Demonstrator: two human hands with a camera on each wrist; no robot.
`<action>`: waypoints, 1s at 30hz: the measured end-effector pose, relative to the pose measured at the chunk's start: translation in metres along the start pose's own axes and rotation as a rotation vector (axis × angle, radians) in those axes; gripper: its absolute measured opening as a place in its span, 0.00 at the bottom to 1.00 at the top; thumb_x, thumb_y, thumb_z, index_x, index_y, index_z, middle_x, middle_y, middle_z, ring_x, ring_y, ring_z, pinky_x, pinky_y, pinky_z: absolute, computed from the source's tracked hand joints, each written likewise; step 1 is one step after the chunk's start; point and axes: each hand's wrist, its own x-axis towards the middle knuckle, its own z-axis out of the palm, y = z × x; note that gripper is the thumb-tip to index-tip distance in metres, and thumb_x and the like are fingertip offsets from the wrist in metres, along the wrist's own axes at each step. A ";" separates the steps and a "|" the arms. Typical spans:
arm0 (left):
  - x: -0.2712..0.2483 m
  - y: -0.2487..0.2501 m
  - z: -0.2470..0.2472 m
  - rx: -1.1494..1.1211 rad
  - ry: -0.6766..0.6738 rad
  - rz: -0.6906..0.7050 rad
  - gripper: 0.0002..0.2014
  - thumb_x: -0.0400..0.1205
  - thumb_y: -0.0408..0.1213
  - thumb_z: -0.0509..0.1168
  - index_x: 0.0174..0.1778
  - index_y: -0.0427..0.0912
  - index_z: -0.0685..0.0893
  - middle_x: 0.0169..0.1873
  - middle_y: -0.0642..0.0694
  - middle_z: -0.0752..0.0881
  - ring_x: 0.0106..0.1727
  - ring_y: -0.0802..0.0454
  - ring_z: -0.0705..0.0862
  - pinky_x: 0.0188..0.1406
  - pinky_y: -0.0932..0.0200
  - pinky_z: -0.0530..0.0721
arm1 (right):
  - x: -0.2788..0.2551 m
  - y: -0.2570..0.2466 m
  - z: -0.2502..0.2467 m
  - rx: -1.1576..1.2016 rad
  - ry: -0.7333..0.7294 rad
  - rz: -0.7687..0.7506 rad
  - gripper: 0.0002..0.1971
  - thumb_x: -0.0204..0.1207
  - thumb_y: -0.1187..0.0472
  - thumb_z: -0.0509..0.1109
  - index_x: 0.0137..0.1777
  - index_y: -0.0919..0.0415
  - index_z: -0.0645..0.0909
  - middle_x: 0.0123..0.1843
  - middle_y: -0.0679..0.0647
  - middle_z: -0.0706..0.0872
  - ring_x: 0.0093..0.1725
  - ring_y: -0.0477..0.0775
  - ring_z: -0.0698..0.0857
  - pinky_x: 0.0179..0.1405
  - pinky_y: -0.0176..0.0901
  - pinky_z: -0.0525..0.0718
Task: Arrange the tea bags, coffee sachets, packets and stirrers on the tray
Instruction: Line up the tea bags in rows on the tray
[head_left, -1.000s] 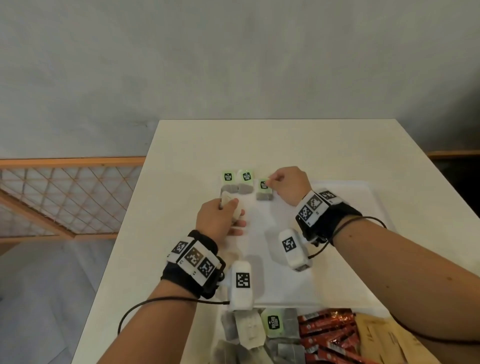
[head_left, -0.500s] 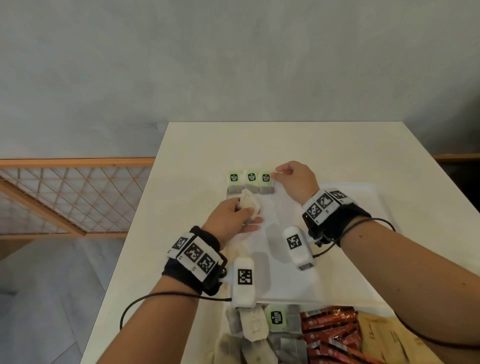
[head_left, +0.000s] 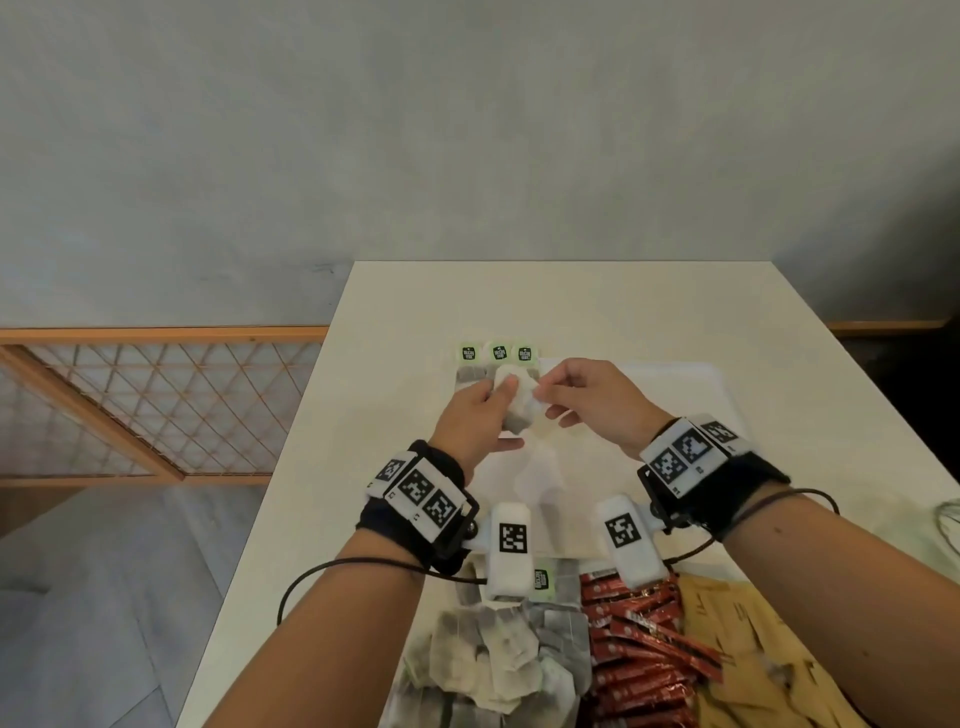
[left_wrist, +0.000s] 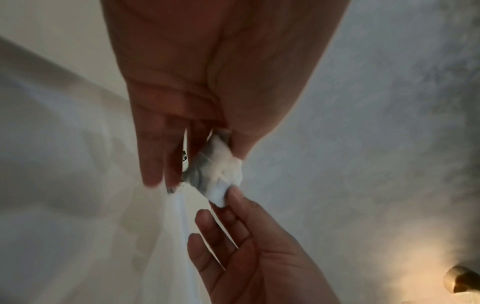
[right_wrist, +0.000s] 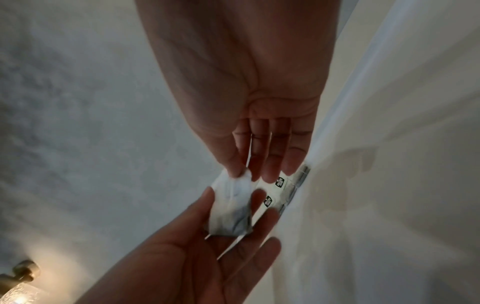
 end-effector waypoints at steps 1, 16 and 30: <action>-0.001 -0.001 -0.002 0.083 0.080 0.052 0.12 0.87 0.44 0.61 0.49 0.43 0.87 0.49 0.37 0.89 0.53 0.37 0.87 0.51 0.44 0.88 | -0.003 -0.001 -0.001 0.017 0.003 0.012 0.03 0.80 0.66 0.70 0.48 0.67 0.80 0.40 0.55 0.85 0.35 0.50 0.85 0.35 0.39 0.83; -0.033 0.013 0.027 0.874 0.186 0.354 0.14 0.86 0.47 0.61 0.43 0.51 0.90 0.30 0.54 0.82 0.37 0.52 0.78 0.32 0.58 0.71 | -0.020 -0.012 0.005 0.164 0.154 0.037 0.06 0.75 0.74 0.63 0.50 0.69 0.78 0.39 0.66 0.87 0.33 0.63 0.89 0.39 0.53 0.91; 0.013 -0.019 -0.004 0.476 0.157 0.189 0.20 0.72 0.51 0.62 0.33 0.34 0.85 0.26 0.40 0.80 0.43 0.35 0.86 0.46 0.37 0.88 | 0.012 0.025 0.001 -0.224 -0.003 -0.021 0.08 0.79 0.57 0.73 0.47 0.63 0.86 0.42 0.50 0.85 0.31 0.50 0.82 0.34 0.39 0.82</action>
